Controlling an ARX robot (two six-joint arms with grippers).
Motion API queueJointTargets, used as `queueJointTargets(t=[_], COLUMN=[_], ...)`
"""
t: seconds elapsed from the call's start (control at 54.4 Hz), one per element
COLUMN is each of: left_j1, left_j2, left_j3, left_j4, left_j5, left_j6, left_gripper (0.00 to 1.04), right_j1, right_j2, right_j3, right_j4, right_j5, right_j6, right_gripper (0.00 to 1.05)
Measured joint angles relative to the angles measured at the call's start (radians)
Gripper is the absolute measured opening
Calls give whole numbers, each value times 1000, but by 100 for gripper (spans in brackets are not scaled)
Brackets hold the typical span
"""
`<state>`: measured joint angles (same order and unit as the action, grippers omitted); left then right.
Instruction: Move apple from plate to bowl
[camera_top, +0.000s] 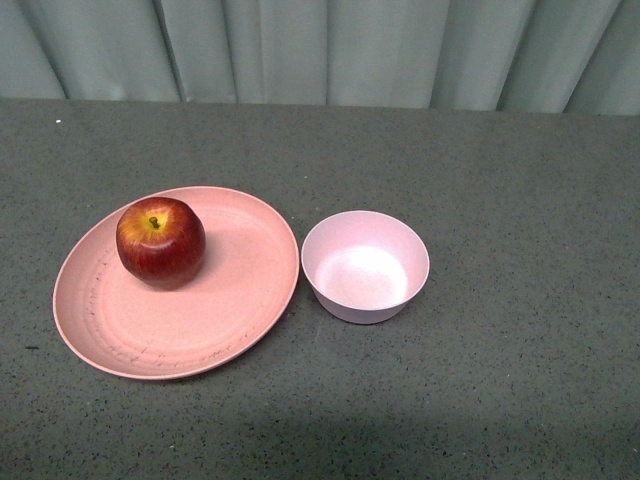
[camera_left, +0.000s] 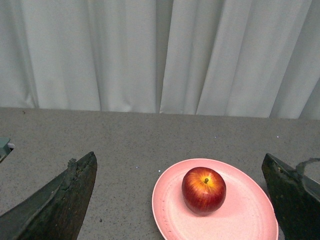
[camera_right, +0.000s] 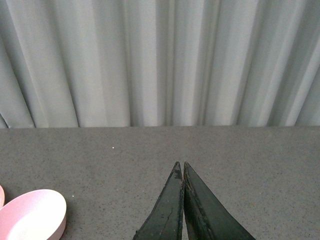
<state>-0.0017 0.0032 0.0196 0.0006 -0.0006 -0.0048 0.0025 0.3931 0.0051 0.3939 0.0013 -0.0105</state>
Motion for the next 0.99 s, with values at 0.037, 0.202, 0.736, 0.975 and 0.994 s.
queueJointTargets(t=[0.037,0.202,0.736,0.975,0.994], left_j1=[0,0,0,0,0], left_j2=[0,0,0,0,0], left_j3=[0,0,0,0,0], left_j4=[0,0,0,0,0], left_j5=[0,0,0,0,0], left_j6=[0,0,0,0,0], left_gripper=[98,98,98,98,98], right_j1=[0,0,0,0,0], right_j2=[-18,-92,-346,-388,-388], right_j3=[0,0,0,0,0], right_j4=[-18,-90,-378,-392,-392], right_j5=[0,0,-2,-2,-3], right_j6=[0,0,0,0,0], right_gripper=[1,1,1,20,23])
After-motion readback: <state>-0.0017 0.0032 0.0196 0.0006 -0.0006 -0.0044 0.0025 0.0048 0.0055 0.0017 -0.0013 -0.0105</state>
